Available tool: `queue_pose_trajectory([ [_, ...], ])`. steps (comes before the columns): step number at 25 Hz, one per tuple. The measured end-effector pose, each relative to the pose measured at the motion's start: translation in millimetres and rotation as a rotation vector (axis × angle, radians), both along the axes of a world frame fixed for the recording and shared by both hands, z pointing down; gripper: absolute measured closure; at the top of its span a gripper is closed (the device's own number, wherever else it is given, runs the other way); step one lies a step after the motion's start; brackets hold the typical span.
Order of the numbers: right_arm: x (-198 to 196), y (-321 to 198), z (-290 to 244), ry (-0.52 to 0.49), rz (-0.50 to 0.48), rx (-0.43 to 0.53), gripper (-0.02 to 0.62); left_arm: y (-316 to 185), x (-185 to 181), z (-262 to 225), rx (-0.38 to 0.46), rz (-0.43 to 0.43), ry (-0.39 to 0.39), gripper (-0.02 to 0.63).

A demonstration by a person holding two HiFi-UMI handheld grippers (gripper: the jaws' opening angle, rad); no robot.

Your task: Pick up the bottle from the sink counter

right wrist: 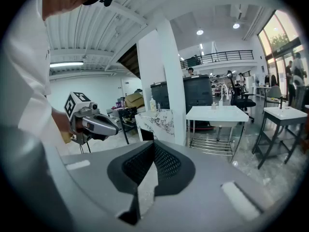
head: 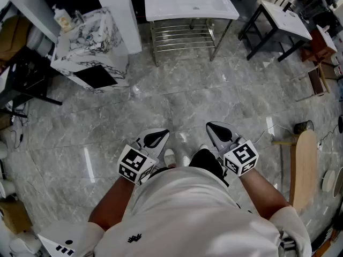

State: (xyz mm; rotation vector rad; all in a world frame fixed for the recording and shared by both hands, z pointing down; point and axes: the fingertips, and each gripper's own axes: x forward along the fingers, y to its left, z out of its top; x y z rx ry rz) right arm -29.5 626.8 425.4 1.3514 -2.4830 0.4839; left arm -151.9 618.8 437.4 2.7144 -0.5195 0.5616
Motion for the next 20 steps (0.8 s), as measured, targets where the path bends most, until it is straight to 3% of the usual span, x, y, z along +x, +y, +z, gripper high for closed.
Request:
queue_pose_trajectory([
  [8,8.5,-6.5,5.5,0.002,0.032,-0.017,0.586,-13.1,7.7,3.9,-0.011,0.013,0.022,0.600],
  [13,32.0,-38.3,12.0,-0.053,0.060,-0.002,0.583,-42.3,22.4,6.6,-0.007,0.006,0.013,0.600],
  [17,61.6,-89.7,13.0,-0.086,0.083,0.037,0.368,-77.0,39.6,11.9,-0.020,-0.029,0.000,0.600],
  [20,93.6,-138.2,10.5,-0.083,0.112,0.065,0.268,-110.7,62.6,7.9,-0.017,-0.030,-0.014,0.600],
])
